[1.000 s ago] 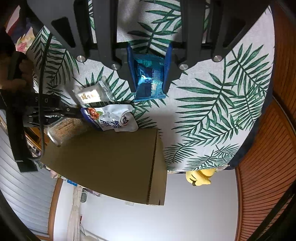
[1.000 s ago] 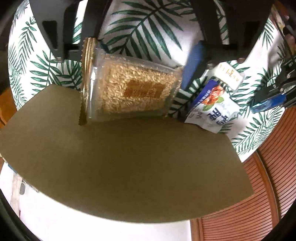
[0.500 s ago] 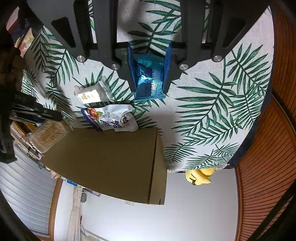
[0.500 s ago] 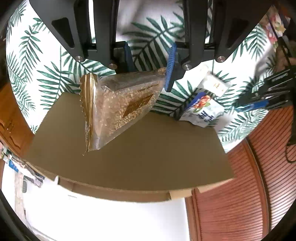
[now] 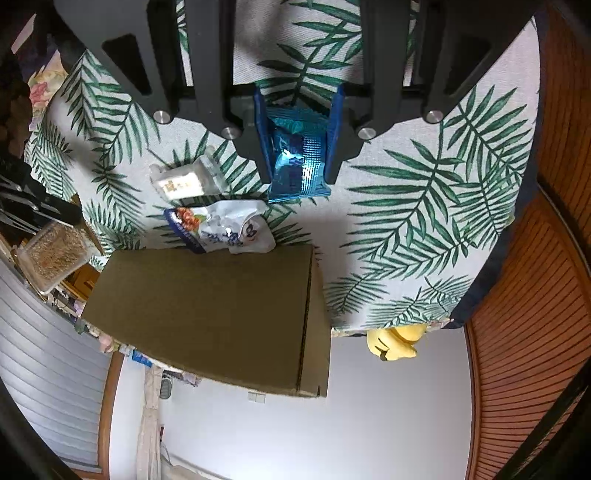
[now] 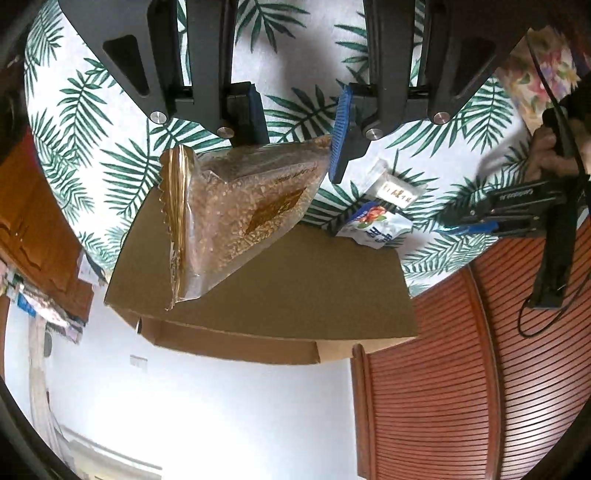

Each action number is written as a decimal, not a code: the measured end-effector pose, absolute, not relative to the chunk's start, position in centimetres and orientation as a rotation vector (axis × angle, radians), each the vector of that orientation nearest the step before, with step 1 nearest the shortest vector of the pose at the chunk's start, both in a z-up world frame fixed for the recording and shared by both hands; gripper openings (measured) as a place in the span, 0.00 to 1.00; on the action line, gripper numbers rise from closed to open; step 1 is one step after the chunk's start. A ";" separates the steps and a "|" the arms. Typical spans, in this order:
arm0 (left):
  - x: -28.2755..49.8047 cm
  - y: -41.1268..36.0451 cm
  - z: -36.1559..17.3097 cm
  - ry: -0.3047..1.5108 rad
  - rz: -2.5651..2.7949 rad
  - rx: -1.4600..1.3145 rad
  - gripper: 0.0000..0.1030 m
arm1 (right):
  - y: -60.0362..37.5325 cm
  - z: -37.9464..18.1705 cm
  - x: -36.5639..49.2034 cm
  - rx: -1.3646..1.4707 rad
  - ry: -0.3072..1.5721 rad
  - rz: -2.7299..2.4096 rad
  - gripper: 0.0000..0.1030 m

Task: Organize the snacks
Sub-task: 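Lift both held packets and carry them over the cardboard box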

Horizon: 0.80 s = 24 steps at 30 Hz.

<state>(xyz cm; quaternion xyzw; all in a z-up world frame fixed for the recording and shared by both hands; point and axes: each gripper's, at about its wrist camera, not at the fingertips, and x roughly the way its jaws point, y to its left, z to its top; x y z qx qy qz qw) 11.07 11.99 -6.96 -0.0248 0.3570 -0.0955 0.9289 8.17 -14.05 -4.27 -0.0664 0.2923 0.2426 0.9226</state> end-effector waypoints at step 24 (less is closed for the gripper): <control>13.3 5.0 3.6 0.532 -0.302 0.034 0.24 | -16.2 2.1 7.6 -0.194 0.500 0.485 0.29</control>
